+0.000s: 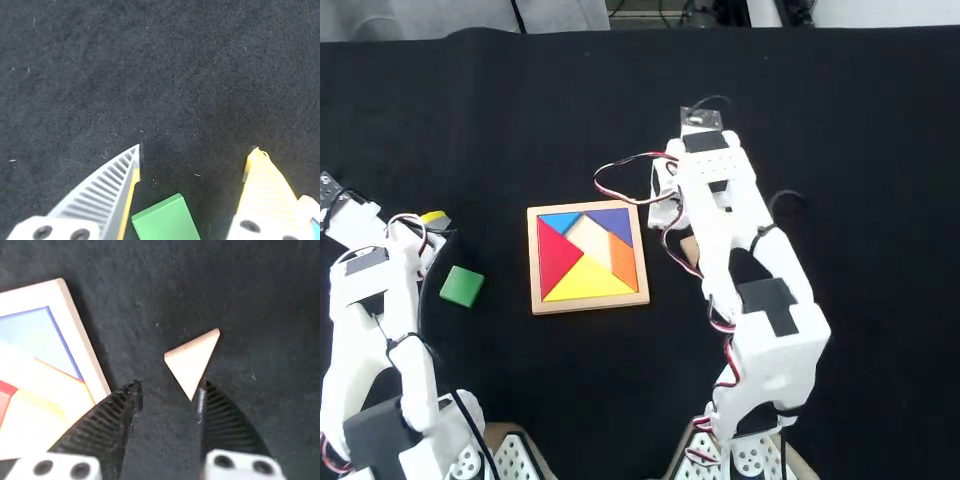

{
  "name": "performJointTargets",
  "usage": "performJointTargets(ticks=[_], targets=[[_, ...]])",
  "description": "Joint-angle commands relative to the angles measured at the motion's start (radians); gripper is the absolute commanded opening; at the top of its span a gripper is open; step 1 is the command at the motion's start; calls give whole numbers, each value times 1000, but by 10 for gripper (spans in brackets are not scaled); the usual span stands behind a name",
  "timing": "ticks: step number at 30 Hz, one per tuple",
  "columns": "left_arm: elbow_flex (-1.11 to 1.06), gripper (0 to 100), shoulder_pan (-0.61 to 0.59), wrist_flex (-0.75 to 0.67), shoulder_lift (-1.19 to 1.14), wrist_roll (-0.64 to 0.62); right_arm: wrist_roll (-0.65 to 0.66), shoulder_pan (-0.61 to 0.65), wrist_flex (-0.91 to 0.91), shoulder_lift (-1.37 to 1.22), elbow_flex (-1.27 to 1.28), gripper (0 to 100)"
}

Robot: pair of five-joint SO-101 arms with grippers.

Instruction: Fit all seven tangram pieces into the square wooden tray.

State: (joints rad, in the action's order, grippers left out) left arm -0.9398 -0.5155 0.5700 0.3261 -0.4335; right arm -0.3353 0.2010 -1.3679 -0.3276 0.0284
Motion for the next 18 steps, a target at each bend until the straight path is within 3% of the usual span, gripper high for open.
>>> performJointTargets(ticks=[1, 18], targets=[[7, 328, 18, -20, 26, 8, -15, -18, 51, 4, -8, 244], [5, 328, 18, -20, 26, 8, -104, -89, 98, -84, -35, 247]])
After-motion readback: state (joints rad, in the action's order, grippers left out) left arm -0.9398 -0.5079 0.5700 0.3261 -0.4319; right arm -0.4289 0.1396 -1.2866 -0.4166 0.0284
